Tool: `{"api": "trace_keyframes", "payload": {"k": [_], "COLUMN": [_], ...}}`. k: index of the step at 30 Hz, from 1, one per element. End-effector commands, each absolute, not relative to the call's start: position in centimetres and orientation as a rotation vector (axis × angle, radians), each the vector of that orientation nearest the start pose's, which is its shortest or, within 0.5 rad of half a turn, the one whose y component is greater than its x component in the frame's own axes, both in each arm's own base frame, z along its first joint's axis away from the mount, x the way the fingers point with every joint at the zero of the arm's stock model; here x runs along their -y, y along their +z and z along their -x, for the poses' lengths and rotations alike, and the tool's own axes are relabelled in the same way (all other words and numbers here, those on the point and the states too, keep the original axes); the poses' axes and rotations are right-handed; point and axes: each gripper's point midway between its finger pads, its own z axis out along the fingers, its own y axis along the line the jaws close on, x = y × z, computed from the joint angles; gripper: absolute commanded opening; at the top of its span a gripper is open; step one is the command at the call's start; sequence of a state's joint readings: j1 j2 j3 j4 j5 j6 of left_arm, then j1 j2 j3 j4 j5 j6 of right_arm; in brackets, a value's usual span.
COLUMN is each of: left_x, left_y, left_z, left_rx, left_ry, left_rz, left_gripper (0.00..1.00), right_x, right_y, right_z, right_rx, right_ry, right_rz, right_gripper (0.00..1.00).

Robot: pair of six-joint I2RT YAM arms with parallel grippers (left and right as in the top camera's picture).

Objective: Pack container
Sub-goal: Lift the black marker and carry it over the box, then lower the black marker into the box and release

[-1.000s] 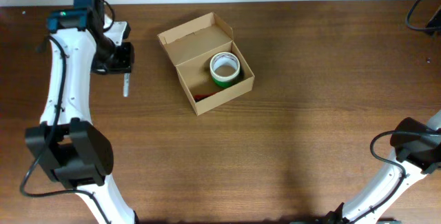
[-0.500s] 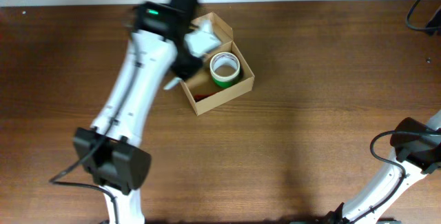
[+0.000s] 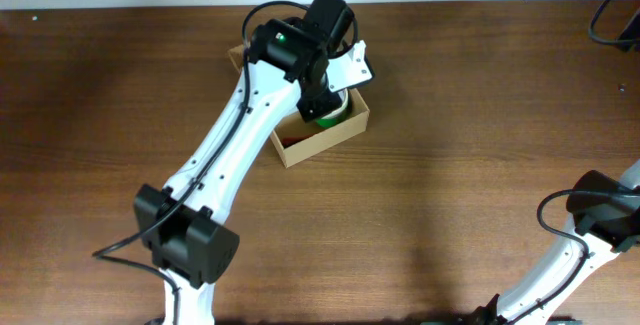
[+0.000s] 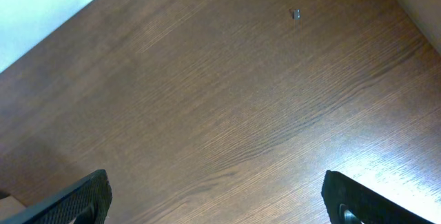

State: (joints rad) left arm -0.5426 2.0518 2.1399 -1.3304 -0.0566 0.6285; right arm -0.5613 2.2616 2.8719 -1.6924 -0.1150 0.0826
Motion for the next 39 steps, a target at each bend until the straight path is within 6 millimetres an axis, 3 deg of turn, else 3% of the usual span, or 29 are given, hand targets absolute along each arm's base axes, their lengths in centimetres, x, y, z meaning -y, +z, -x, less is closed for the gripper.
{"api": "trace_keyframes", "payload": {"k": [1,8,15,39], "left_x": [23.5,23.6,23.5,24.3], "left_y": [16.7,12.3,10.4,8.8], "left_z": [-40.9,-41.2,-41.3,-41.0], "left_rx": [-2.398,-2.486,-2.543,-2.621], "left_ry": [0.088,0.083,0.075,-0.009], "left_rz": [-1.566,-1.607,-1.592,-1.518], "left_gripper": [0.02,0.02,0.02,0.02], "right_x": [22.9,22.9,22.9,22.9], "right_y": [29.6,29.6,29.6,29.6], "right_z": [-40.7,-40.7,-40.7,-40.7], "right_rx": [-2.507,-2.507,-2.507,-2.507], "right_ry": [0.0,0.0,0.0,0.0], "right_rz": [-0.799,-0.799,-0.799,-0.799], "right_gripper": [0.99,0.99,0.99,0.99]}}
